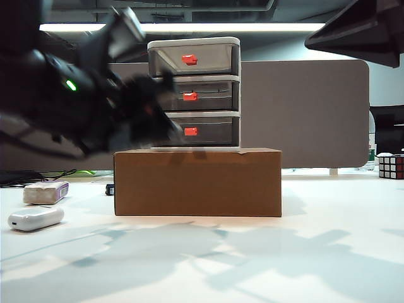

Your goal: Open the third layer of the drawer on the table, pick up the earphone case on the table and put it in, and finally close the drawer.

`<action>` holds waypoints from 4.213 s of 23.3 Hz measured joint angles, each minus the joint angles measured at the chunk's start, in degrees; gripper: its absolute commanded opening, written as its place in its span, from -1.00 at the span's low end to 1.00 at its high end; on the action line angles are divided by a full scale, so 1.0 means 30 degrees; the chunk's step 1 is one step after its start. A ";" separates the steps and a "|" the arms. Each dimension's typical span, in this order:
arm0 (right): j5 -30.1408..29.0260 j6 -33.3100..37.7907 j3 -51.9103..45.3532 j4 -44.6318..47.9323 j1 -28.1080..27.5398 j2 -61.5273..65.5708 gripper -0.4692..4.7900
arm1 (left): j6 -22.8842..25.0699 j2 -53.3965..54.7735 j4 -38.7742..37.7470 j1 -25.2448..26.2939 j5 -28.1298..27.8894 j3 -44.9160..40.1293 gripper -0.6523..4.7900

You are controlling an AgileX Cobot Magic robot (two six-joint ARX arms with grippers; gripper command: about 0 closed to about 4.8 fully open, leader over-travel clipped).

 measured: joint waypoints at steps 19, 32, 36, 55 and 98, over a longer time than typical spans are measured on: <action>-0.0007 -0.1005 0.0007 -0.0772 -0.0015 0.0102 -0.84 | 0.0466 0.4401 0.3417 -0.3905 -0.9479 0.2288 -0.09; -0.0015 -0.1100 0.0000 -0.0969 0.0000 0.0102 -0.84 | 0.0590 0.5829 0.4131 -0.3905 -1.1963 0.3738 -0.09; -0.0007 -0.1129 0.0000 -0.0969 -0.0007 0.0102 -0.84 | 0.0976 0.6564 0.4146 -0.3898 -1.1956 0.4226 -0.09; -0.0051 -0.1428 0.0000 -0.0969 0.0000 0.0102 -0.84 | 0.1268 0.6936 0.5151 -0.2943 -1.0615 0.4641 -0.09; -0.0051 -0.1428 0.0000 -0.0794 0.0000 0.0109 -0.84 | 0.2113 0.7016 0.4714 -0.2215 -0.9377 0.5268 -0.78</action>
